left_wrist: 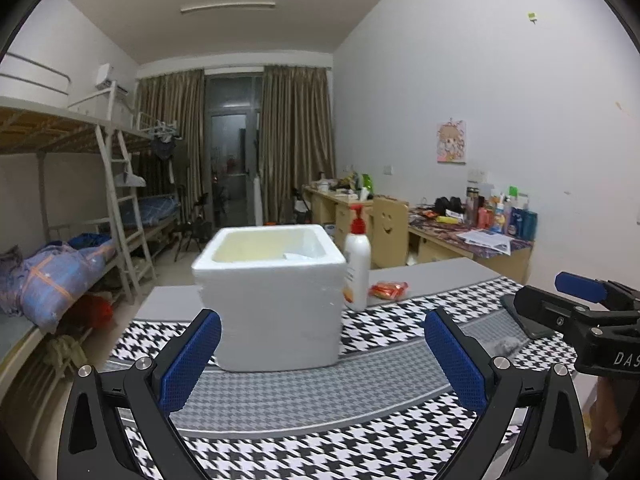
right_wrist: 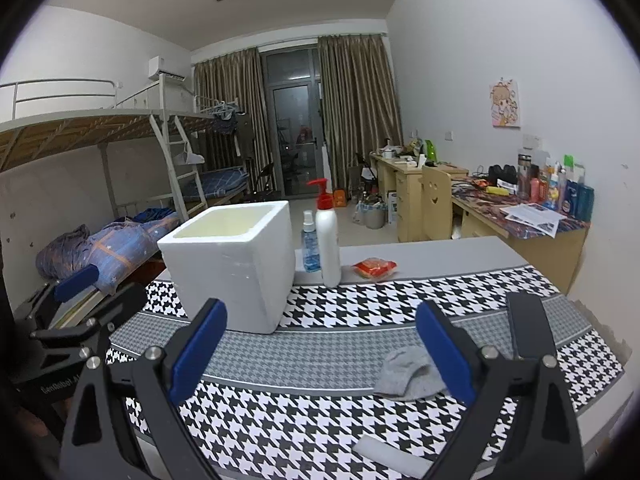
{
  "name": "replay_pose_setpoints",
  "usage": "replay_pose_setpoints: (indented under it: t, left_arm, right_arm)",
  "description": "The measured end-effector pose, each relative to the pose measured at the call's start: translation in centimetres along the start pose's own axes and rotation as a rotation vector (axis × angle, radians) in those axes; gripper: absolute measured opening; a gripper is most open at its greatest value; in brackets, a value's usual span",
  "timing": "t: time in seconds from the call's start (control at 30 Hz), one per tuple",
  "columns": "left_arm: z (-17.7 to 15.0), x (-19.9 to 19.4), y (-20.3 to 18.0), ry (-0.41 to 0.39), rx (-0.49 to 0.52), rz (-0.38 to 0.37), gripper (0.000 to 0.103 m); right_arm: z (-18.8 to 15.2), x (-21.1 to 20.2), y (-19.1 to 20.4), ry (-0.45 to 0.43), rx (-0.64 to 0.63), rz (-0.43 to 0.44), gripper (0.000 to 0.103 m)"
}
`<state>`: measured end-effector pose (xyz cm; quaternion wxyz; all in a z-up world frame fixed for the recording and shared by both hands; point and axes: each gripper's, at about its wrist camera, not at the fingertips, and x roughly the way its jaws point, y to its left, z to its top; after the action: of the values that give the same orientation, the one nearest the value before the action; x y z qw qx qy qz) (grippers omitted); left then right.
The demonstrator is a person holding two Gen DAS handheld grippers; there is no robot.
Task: Organize soft objects
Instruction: 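Withdraw both open tools from the foam box back over the table, then move both tools toward the grey sock and white foam tube on the runner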
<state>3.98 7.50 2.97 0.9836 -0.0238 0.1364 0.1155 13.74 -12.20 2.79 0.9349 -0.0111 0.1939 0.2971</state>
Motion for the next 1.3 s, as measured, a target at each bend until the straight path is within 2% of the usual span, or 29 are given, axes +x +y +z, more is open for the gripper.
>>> replay_pose_setpoints:
  t: [0.9, 1.3]
  left_arm:
    - [-1.4, 2.2, -4.6, 0.095, 0.022, -0.146, 0.102]
    - [-2.2, 3.0, -6.9, 0.123, 0.042, -0.211, 0.102]
  right_arm:
    - [-1.8, -1.8, -5.5, 0.032, 0.07, -0.16, 0.098]
    - [-2.9, -2.5, -7.4, 0.047, 0.087, -0.191, 0.097]
